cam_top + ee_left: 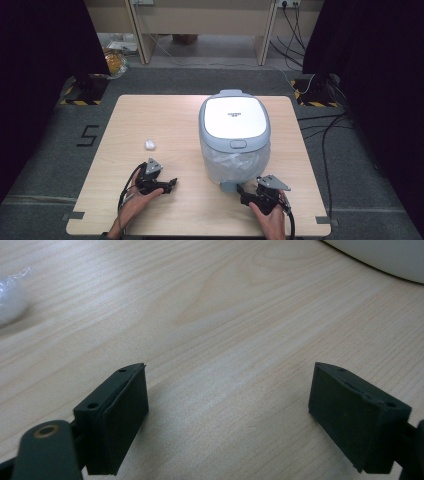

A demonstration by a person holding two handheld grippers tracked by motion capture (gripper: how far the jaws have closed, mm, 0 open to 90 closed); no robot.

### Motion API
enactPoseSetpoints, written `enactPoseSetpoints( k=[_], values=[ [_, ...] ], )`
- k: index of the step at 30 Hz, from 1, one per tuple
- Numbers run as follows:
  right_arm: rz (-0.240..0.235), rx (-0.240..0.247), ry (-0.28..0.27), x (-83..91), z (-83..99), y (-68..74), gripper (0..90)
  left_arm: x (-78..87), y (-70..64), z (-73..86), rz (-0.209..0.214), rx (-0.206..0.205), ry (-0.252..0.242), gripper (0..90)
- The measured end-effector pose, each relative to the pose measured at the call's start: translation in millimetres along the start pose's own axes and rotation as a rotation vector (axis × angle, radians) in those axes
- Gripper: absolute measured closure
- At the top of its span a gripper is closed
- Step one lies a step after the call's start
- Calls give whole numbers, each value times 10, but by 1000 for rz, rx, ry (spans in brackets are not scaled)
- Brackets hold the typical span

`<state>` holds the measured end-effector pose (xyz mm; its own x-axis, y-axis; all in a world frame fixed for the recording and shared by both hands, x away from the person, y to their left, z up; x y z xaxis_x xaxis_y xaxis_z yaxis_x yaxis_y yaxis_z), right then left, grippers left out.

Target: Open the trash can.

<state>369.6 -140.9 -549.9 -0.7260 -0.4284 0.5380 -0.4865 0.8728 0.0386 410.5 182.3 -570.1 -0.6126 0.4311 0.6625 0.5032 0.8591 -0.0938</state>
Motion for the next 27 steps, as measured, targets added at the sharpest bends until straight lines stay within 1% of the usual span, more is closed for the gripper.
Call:
enactPoseSetpoints(
  k=[1,2,4,6,8,10,12,13,19,20,21,24,27],
  values=[
    [11,6,-5,5,-3,11,174,0,0,0,0,0,0,153],
    [11,6,-5,5,-3,11,174,0,0,0,0,0,0,153],
    [-24,-2,-15,1,-1,51,175,0,0,0,0,0,0,153],
    [-32,0,-17,-4,0,69,175,0,0,0,0,0,0,153],
    [-29,18,-16,-18,2,90,175,0,0,0,0,0,0,153],
    [-24,3,-4,-26,13,98,173,0,-1,0,0,-1,0,153],
    [-19,6,-3,-28,14,99,173,0,-1,0,0,-1,0,153],
    [-6,21,1,-25,17,108,173,-1,-2,0,0,0,-1,153],
    [19,38,0,-29,16,121,179,-1,-4,0,1,0,-1,153],
    [39,47,-1,-28,12,118,169,-1,-4,0,1,0,-1,154],
    [48,61,-2,-29,9,117,171,-1,-4,0,1,0,-1,153],
    [62,66,-2,-24,12,135,170,-1,-5,0,1,0,-2,153],
    [91,104,-2,-22,11,154,171,-1,-5,0,2,-1,-1,153]
  ],
)
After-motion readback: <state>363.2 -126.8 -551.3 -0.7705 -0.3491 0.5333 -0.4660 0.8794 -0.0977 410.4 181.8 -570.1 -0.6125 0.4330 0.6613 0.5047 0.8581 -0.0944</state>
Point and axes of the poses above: each handheld gripper's, and its own axes: x roughly backward along the jaws, z roughly out of its underside, y roughly to its left, the point moved 7 cm from there along -x, roughly forward along the jaws, and after that the axes turned 5 degrees about x, right-handed, at the moved point
